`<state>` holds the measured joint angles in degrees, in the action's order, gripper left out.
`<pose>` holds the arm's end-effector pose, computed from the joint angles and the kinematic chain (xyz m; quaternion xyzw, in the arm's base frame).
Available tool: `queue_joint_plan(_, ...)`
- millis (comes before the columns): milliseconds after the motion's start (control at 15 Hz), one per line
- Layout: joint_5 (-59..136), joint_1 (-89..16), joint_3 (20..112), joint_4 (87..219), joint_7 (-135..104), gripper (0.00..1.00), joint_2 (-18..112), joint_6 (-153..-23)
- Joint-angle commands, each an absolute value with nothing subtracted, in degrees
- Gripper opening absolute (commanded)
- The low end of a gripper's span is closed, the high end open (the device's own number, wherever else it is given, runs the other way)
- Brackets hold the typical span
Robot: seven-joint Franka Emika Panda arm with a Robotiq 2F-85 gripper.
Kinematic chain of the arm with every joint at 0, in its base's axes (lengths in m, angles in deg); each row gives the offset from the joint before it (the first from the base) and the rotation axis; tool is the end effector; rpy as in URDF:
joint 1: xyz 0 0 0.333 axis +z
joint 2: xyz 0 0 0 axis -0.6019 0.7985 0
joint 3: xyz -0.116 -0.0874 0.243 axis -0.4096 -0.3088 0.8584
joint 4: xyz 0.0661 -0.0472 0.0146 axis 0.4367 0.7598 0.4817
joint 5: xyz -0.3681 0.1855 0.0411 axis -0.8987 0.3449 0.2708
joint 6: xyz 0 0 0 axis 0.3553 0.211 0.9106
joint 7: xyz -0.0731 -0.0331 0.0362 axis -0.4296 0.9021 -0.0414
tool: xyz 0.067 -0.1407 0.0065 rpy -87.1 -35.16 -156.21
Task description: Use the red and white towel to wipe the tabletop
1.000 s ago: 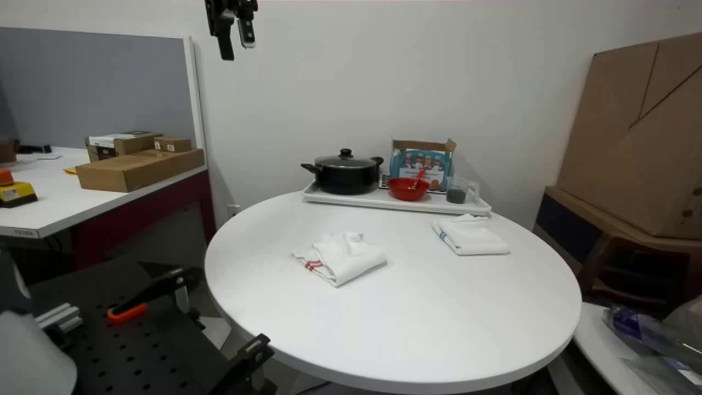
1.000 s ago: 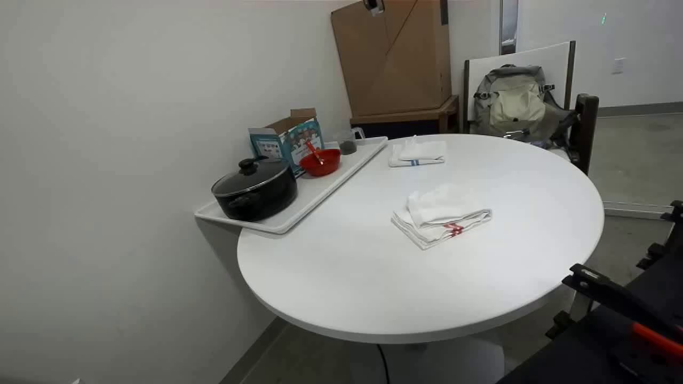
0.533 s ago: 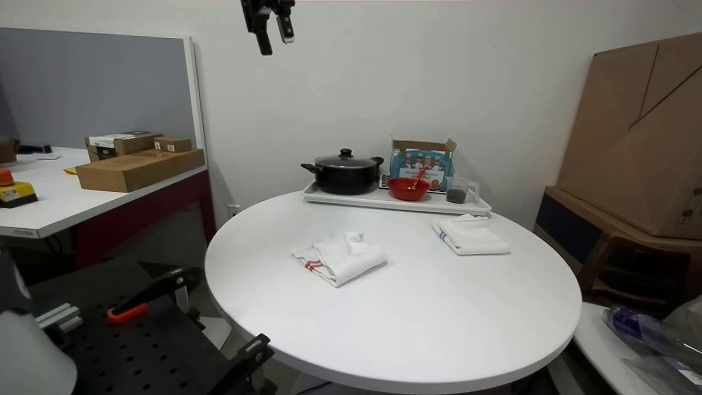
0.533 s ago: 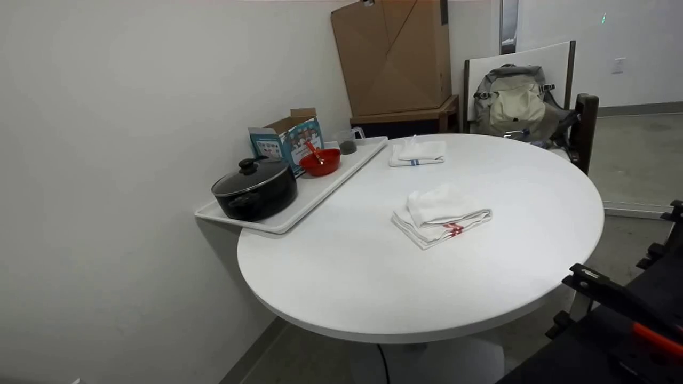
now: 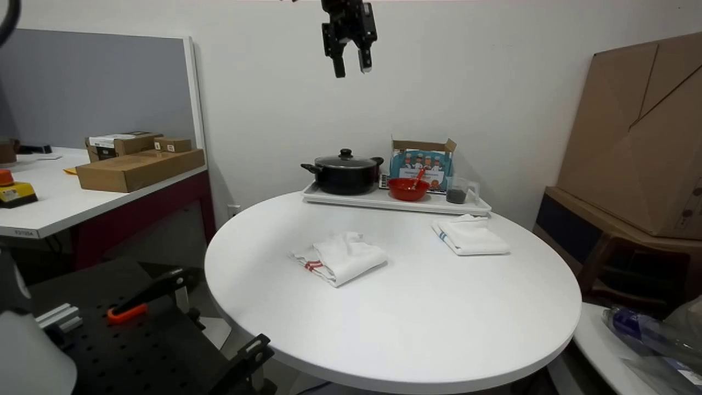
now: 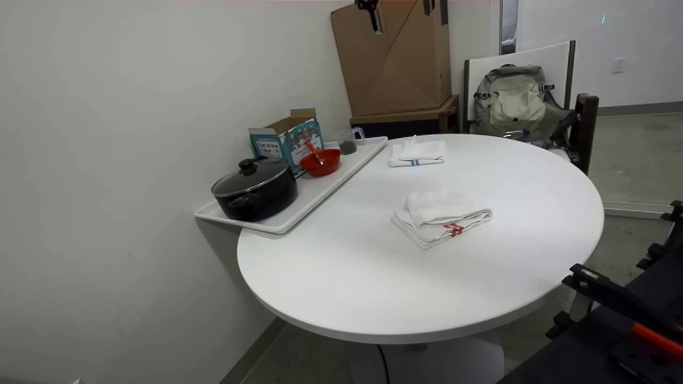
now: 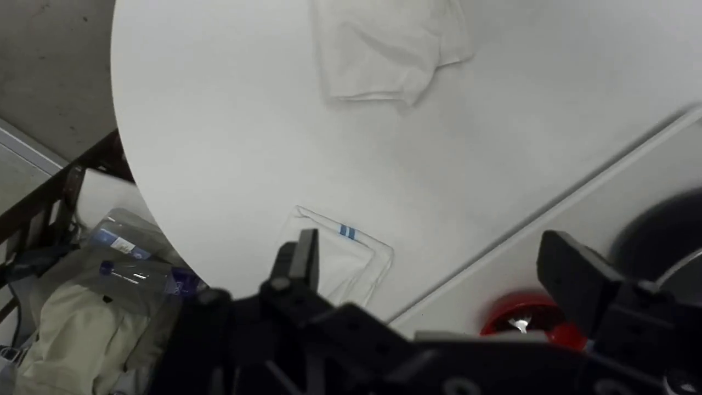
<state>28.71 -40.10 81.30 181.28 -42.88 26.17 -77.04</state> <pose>0.5648 0.0656 0.3748 0.9813 -0.1505 0.0949 0.0729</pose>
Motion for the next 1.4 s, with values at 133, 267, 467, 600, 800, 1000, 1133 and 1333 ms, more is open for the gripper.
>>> queue_joint_plan(133,29.98,-38.32,75.11,172.15,-34.54,1.00,39.41,-73.93)
queue_joint_plan(267,30.41,-38.09,73.56,171.99,-32.41,1.00,41.75,-74.49)
queue_joint_plan(467,29.81,-37.76,72.08,172.40,-27.73,1.00,44.09,-74.01)
queue_joint_plan(600,29.69,-37.70,71.67,173.19,-23.36,1.00,44.70,-73.64)
queue_joint_plan(800,28.29,-37.55,71.25,174.82,-18.09,1.00,45.31,-74.16)
queue_joint_plan(1000,25.40,-37.06,70.65,176.56,-15.20,1.00,47.27,-76.41)
queue_joint_plan(1133,23.60,-36.54,70.42,177.54,-14.21,1.00,48.92,-78.53)
queue_joint_plan(1333,20.44,-35.45,70.10,178.44,-13.96,1.00,51.57,-82.65)
